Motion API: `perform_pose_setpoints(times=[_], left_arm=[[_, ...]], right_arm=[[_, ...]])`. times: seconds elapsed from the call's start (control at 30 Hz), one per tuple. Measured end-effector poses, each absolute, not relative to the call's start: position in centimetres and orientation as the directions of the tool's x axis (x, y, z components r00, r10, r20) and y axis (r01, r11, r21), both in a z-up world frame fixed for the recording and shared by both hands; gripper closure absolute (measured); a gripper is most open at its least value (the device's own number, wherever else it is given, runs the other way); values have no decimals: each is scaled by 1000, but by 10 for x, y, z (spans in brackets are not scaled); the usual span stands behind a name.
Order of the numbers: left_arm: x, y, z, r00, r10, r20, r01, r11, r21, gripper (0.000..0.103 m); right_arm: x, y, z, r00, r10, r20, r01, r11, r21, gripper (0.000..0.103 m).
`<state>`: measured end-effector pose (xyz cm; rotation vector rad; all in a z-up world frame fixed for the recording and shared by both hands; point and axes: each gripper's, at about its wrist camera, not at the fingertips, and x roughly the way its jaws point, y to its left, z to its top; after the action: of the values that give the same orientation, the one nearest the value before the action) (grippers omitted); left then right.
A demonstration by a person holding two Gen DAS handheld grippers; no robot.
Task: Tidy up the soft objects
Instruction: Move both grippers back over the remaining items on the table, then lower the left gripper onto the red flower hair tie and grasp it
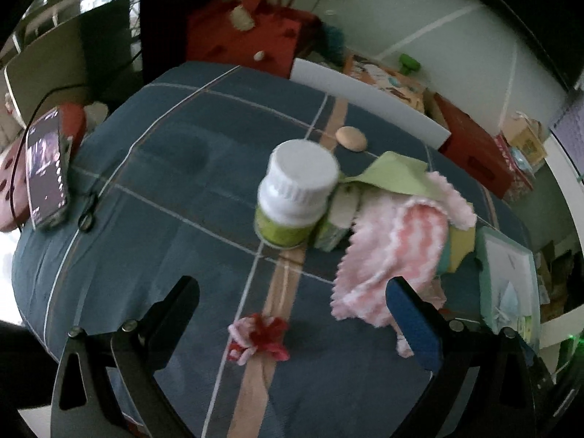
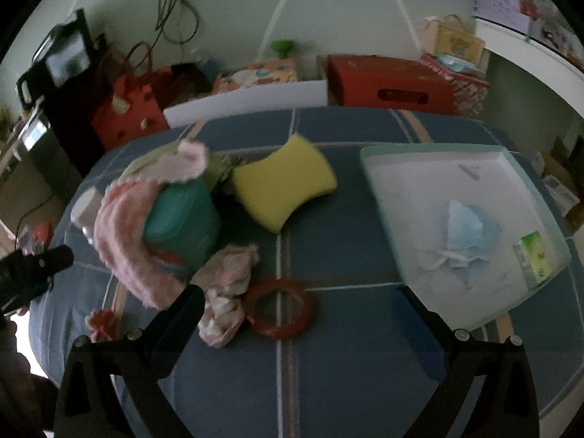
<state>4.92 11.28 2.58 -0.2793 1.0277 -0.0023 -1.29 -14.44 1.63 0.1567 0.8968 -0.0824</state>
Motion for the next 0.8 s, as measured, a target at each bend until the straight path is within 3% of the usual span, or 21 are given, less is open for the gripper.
perform_pose_setpoints(times=[0.27, 0.8], left_arm=[[44, 124, -7, 437, -174, -882, -211, 934, -289, 1], [48, 106, -64, 286, -128, -950, -250, 947, -202, 1]], right_arm=[[-8, -141, -14, 533, 3, -846, 145, 985, 95, 0], [-3, -143, -57, 426, -2, -905, 145, 987, 66, 0]])
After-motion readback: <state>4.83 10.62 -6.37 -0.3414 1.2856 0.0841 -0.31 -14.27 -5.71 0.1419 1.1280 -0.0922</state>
